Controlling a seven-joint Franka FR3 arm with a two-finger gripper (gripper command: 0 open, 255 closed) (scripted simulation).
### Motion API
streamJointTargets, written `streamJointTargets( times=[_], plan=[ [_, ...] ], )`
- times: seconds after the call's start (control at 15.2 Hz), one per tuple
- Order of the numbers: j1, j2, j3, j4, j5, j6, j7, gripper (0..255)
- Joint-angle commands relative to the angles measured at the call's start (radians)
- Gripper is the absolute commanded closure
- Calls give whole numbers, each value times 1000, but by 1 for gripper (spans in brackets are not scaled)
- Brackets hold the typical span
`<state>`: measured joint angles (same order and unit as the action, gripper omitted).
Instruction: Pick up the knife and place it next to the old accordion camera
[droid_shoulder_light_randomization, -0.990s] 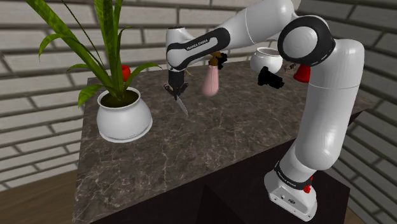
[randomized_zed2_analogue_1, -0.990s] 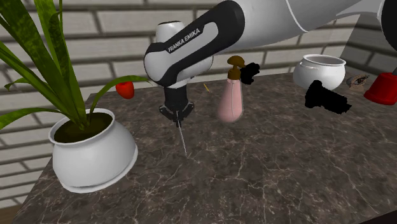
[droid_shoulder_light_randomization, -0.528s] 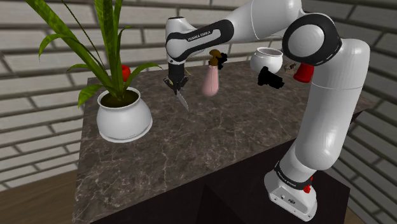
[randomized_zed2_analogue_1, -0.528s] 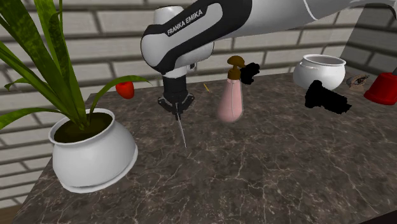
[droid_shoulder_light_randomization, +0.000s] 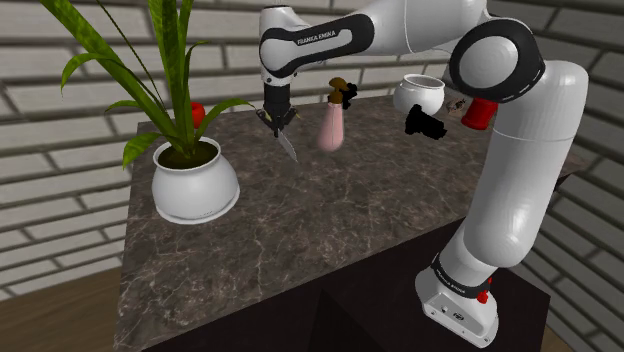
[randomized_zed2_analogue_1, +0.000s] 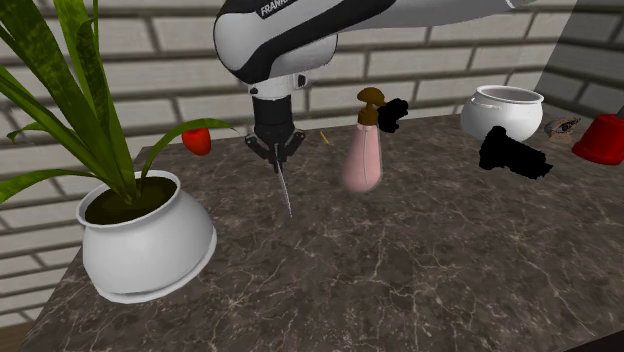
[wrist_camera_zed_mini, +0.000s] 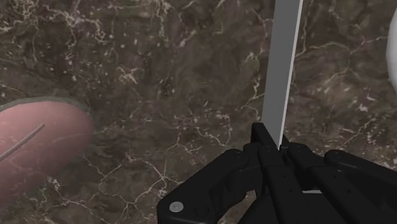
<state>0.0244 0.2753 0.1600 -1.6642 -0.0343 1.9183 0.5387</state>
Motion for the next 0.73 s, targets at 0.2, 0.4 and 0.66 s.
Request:
streamJointTargets(
  times=[0.2,0.4,0.66],
  plan=[
    [0,-12,1,50,2,-62,-1,255],
    [0,-16,1,85,3,-101,-2,255],
    [-26,-77,-10,24,15,-100,-40,255]
  ],
)
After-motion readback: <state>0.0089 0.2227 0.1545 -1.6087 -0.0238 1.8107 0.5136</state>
